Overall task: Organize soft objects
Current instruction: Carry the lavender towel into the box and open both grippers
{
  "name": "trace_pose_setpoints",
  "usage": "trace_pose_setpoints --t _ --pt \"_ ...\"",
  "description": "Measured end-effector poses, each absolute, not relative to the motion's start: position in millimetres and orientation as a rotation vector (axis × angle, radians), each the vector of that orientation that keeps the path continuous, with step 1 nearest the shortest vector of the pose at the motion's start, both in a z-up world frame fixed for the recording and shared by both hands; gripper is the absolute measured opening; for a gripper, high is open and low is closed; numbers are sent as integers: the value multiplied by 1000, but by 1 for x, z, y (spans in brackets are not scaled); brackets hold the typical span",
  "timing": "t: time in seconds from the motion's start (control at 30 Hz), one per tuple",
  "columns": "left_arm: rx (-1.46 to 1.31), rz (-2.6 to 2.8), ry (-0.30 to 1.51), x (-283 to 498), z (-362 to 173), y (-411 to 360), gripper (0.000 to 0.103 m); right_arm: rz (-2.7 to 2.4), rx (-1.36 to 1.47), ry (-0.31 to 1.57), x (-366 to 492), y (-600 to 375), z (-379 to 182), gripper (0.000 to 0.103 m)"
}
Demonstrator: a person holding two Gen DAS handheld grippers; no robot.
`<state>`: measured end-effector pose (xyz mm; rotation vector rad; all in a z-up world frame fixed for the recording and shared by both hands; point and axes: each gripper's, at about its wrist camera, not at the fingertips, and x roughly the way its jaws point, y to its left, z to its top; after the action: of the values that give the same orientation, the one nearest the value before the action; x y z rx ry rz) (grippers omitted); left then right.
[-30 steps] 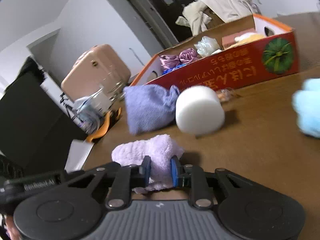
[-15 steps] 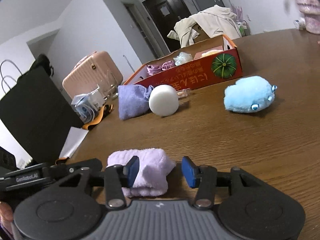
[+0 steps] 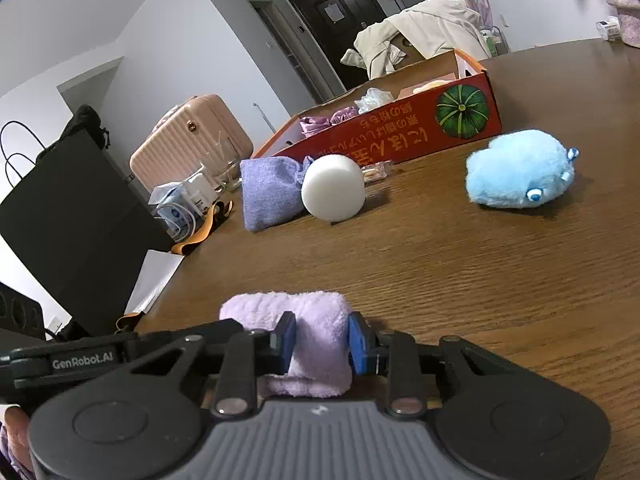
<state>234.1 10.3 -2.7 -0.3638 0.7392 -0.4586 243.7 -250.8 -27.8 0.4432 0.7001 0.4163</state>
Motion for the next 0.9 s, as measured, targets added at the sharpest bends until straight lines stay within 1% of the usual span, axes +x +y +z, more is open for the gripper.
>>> trace_pose_setpoints --t 0.07,0.17,0.3,0.43,0.53,0.63,0.73,0.8,0.83,0.9 --pt "-379 -477 724 238 4 11 28 425 443 684 247 -251 -20 22" --pt "-390 -507 663 255 27 13 28 447 415 632 265 -251 7 22" --pt "-351 -515 544 308 75 17 28 495 363 548 325 -248 57 22" --pt "-328 -450 534 380 104 21 28 529 360 547 404 -238 84 22" --pt "-330 -413 547 427 109 24 28 544 409 616 461 -232 79 22" --pt "-319 -348 601 465 98 23 28 532 449 684 507 -224 63 22" --pt "-261 -260 628 491 83 20 28 515 428 732 536 -208 43 21" --pt "-206 -253 633 499 73 18 31 496 389 772 549 -195 28 21" --pt "-184 -239 642 501 69 16 36 491 386 802 553 -193 18 22" --pt "-158 -231 647 501 63 17 41 498 375 836 559 -185 6 23"
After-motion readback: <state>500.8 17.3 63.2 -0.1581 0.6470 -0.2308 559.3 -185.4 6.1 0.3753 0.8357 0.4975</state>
